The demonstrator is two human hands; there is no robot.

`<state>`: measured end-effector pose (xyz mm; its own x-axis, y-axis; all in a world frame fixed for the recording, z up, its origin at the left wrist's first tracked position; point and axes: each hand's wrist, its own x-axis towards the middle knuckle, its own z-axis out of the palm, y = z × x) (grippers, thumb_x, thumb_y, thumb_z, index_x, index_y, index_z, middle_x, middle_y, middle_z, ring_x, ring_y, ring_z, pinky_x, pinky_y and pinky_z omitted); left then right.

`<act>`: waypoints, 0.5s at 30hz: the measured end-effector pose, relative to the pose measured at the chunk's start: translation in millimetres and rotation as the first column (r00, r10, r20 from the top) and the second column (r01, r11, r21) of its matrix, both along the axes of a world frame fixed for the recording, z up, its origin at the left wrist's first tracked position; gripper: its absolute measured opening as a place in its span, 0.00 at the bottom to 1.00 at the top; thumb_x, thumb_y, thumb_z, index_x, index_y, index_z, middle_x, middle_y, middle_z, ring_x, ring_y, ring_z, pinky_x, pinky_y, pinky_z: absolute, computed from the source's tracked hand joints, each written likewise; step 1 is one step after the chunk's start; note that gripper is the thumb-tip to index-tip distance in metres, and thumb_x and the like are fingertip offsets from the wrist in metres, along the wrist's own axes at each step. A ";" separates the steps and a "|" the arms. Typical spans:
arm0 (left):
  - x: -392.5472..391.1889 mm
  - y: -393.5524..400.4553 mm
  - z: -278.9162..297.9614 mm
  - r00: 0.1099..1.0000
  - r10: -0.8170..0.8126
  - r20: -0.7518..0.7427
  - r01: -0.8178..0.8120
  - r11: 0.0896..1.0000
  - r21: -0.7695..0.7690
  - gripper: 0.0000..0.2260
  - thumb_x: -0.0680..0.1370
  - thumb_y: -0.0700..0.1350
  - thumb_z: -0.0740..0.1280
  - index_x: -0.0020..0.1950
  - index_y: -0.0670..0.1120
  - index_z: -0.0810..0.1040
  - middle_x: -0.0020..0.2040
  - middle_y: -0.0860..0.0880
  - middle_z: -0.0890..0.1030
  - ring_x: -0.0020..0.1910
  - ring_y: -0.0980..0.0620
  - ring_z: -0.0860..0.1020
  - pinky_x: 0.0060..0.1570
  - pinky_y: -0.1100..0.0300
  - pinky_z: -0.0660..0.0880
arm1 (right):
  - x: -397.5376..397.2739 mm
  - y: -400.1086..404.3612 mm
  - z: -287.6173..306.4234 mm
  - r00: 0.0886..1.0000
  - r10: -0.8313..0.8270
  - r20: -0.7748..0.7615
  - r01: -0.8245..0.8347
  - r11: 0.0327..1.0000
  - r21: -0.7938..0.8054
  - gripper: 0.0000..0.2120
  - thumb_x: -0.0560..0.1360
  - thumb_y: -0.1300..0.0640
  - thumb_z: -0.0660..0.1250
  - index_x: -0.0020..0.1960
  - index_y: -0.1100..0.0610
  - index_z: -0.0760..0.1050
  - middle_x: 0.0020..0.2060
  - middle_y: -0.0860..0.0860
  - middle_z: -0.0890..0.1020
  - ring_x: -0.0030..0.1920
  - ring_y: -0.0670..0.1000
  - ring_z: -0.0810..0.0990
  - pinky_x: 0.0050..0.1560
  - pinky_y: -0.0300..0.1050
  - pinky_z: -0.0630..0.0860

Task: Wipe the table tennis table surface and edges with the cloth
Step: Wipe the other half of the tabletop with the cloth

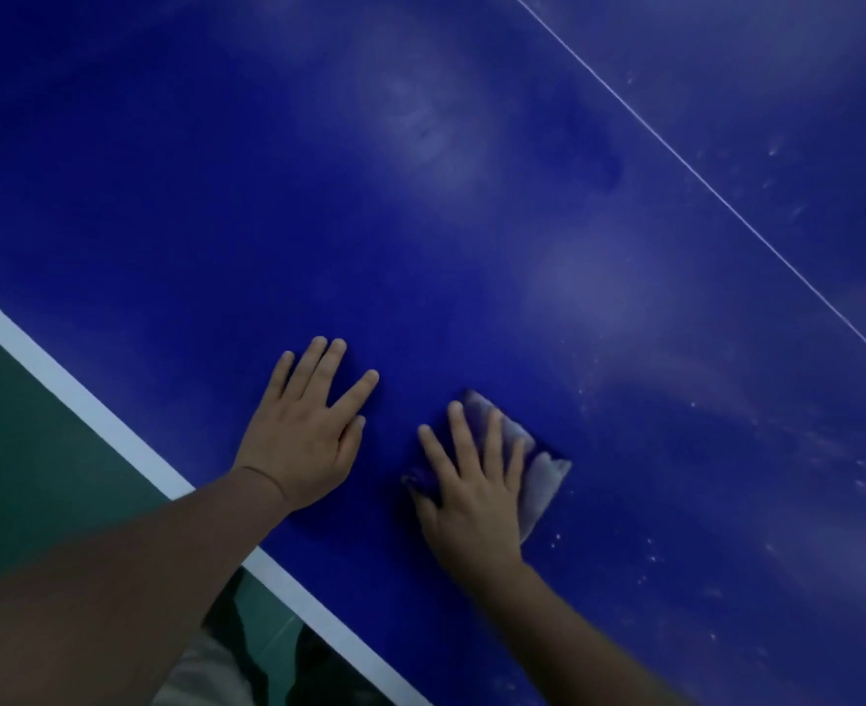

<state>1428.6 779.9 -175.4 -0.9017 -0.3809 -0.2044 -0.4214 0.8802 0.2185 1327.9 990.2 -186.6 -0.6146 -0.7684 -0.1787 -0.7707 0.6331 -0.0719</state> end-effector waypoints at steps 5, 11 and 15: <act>-22.8 -10.0 0.3 0.997 -0.052 0.054 0.053 0.998 -0.014 0.28 0.82 0.58 0.43 0.81 0.55 0.57 0.82 0.43 0.53 0.82 0.43 0.48 0.79 0.43 0.47 | -73.4 -64.8 3.3 0.997 0.037 0.065 -0.036 0.999 -0.019 0.29 0.79 0.35 0.52 0.78 0.43 0.62 0.81 0.46 0.54 0.81 0.59 0.46 0.76 0.67 0.46; -53.8 -23.1 -1.9 0.995 -0.081 0.052 0.081 0.997 -0.012 0.27 0.82 0.58 0.40 0.82 0.56 0.52 0.83 0.44 0.50 0.82 0.44 0.44 0.79 0.44 0.42 | -129.6 -43.7 5.8 0.935 -0.350 0.058 0.353 0.935 -0.046 0.32 0.79 0.33 0.45 0.79 0.43 0.61 0.81 0.44 0.53 0.81 0.55 0.44 0.78 0.64 0.44; -81.4 -36.3 -3.2 0.991 -0.125 0.050 0.125 0.992 0.010 0.27 0.82 0.59 0.43 0.82 0.57 0.51 0.83 0.45 0.48 0.82 0.44 0.43 0.79 0.44 0.41 | -74.9 -33.1 2.2 0.946 -0.323 0.037 0.323 0.946 0.007 0.31 0.79 0.34 0.49 0.78 0.43 0.60 0.81 0.46 0.53 0.81 0.57 0.43 0.77 0.66 0.42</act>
